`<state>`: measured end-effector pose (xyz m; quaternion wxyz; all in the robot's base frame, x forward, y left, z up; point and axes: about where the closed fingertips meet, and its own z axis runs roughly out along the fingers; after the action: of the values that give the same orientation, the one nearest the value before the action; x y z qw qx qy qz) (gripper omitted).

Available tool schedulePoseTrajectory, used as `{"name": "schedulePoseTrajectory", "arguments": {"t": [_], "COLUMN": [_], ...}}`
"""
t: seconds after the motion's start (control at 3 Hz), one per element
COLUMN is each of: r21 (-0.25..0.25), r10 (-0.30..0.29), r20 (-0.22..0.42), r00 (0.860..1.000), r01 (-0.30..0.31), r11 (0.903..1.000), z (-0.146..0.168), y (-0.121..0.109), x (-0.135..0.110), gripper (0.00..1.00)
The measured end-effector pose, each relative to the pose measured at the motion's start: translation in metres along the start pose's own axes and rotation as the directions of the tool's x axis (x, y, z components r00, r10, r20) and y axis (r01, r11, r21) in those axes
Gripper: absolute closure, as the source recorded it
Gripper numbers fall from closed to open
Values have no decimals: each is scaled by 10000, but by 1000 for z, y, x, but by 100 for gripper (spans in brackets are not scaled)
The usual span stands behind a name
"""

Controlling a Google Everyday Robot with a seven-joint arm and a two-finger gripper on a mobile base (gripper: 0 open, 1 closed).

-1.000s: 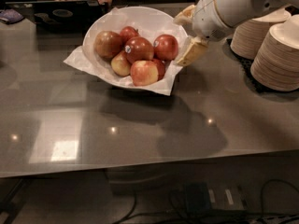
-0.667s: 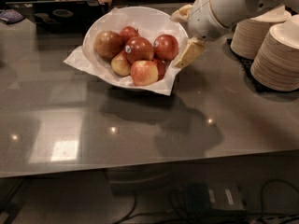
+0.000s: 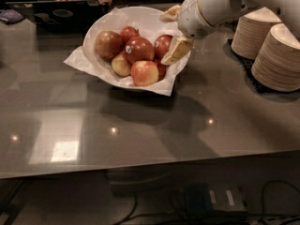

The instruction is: Pick apple from white bowl

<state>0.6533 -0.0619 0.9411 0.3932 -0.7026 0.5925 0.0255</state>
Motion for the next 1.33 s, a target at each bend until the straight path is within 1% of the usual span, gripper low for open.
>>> {"name": "schedulePoseTrajectory", "arguments": {"t": [0.33,1.33], "r21": [-32,-302], "r10": [70,524], "r20": [-6,-120], "r00": [10000,9986], "r01": [-70,-527], "r11": [10000,9982], "z": [3,26], "y": [0,2], "x": [4,31], "gripper": [27,29]}}
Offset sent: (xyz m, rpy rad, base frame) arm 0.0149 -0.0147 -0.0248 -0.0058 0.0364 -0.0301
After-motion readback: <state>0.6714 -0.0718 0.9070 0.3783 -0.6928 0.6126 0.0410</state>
